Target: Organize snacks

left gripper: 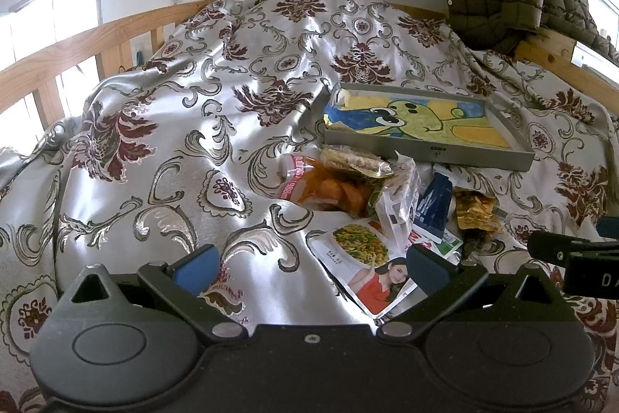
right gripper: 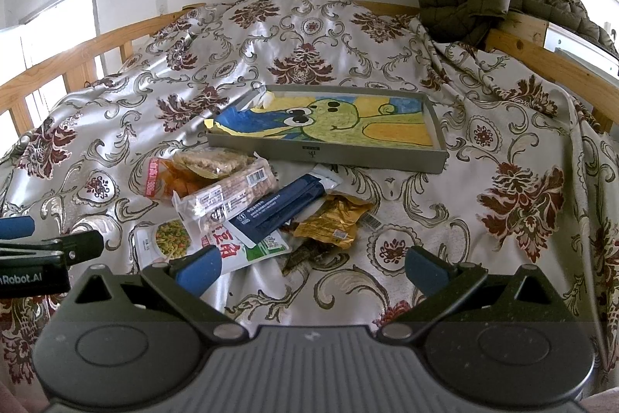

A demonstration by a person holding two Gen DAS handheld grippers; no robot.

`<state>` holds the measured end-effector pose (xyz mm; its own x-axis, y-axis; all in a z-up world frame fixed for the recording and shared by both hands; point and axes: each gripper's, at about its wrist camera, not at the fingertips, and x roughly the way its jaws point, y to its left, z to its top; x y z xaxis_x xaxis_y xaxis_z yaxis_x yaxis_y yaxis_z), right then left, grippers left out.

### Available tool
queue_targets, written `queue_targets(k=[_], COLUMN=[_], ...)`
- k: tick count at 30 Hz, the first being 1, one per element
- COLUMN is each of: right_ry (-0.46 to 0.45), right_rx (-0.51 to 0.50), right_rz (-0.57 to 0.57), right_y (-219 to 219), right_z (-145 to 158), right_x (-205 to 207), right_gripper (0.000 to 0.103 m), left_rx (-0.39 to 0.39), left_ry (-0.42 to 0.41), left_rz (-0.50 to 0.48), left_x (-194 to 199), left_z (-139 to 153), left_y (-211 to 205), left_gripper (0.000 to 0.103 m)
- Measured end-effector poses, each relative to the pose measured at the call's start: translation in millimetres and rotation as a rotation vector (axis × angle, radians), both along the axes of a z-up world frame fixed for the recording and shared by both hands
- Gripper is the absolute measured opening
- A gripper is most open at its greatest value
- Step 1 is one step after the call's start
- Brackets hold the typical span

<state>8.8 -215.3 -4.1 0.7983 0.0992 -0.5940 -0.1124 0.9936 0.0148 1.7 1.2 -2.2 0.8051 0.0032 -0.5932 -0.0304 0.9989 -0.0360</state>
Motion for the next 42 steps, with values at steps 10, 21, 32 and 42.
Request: queue_targets(k=[10,21,32,42], right_ry=[-0.037,-0.109,-0.105,-0.001], right_rx=[0.038,0.039,0.097,0.073], right_rz=[-0.003,-0.028,0.032,0.063], right_y=[-3.6,-6.6,-43.0,-57.7], right_z=[-2.6,11.8,26.2,-0.1], right_x=[-1.9,-1.0,53.8,109.0], right_gripper=[0.103,0.103,0.103,0.103], left_rx=[-0.014,-0.007,0.022,0.043], left_ry=[0.004,0.001,-0.044,-0.013], left_rz=[0.005,-0.018,-0.2,-0.352], left_x=[1.9,20.2,61.8,111.4], left_z=[-1.9,-2.4,0.9,-19.5], left_y=[4.3,5.5,-6.3,-16.0], left_gripper=[0.102,0.102,0.102,0.102])
